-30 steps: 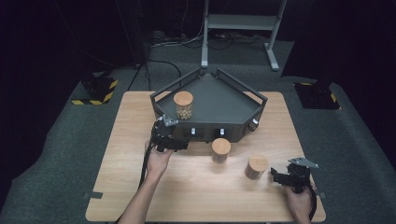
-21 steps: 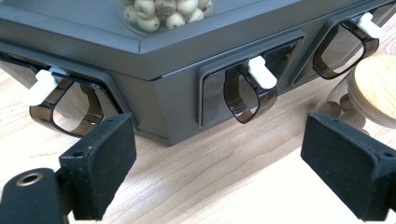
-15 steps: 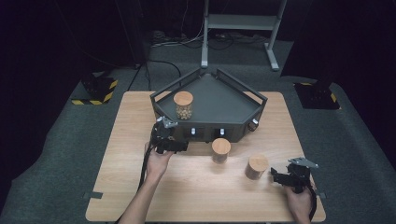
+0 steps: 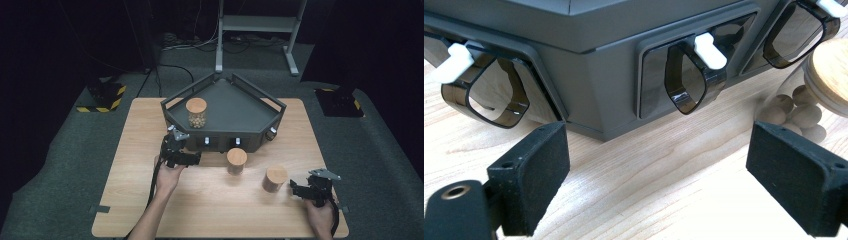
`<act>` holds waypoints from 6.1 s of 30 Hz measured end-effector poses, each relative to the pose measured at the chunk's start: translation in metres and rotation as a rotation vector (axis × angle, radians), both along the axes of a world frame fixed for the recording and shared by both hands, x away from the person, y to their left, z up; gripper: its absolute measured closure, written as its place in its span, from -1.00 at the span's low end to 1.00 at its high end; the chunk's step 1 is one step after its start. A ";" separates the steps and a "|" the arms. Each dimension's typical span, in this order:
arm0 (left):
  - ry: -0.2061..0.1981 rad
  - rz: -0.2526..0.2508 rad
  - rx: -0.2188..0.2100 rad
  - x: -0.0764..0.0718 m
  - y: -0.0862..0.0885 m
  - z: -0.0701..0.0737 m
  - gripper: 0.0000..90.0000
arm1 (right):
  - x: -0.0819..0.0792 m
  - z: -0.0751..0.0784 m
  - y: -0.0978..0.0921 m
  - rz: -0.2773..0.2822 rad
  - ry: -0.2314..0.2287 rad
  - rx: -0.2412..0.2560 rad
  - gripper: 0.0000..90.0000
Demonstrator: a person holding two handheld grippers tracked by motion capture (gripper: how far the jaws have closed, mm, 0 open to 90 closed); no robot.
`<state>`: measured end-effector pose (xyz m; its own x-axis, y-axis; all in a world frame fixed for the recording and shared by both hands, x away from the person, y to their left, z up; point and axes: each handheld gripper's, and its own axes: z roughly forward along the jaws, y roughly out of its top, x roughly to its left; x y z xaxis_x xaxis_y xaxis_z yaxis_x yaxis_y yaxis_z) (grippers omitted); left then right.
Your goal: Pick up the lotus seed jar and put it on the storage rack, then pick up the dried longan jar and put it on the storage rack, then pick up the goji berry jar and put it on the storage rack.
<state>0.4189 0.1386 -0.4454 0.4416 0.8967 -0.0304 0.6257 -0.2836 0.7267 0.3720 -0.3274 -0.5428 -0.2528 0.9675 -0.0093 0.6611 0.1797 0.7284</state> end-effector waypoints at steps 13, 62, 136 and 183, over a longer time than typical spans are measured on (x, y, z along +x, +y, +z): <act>0.008 0.003 -0.001 -0.002 0.001 -0.006 -0.77 | 0.000 0.000 0.000 0.000 0.000 0.000 -0.82; 0.031 0.020 -0.030 -0.011 0.008 -0.027 -0.77 | 0.000 0.000 0.000 0.000 0.000 0.000 -0.82; 0.052 0.109 0.013 -0.021 0.007 -0.076 -0.77 | 0.000 0.000 0.000 0.000 0.000 0.000 -0.82; -0.002 0.119 0.036 -0.025 0.005 -0.099 -0.87 | 0.004 0.000 0.004 0.003 0.011 -0.005 -0.93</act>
<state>0.3938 0.1433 -0.5442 0.3325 0.9431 0.0033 0.6546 -0.2333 0.7190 0.3762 -0.3234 -0.5432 -0.2561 0.9666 -0.0114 0.6683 0.1855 0.7204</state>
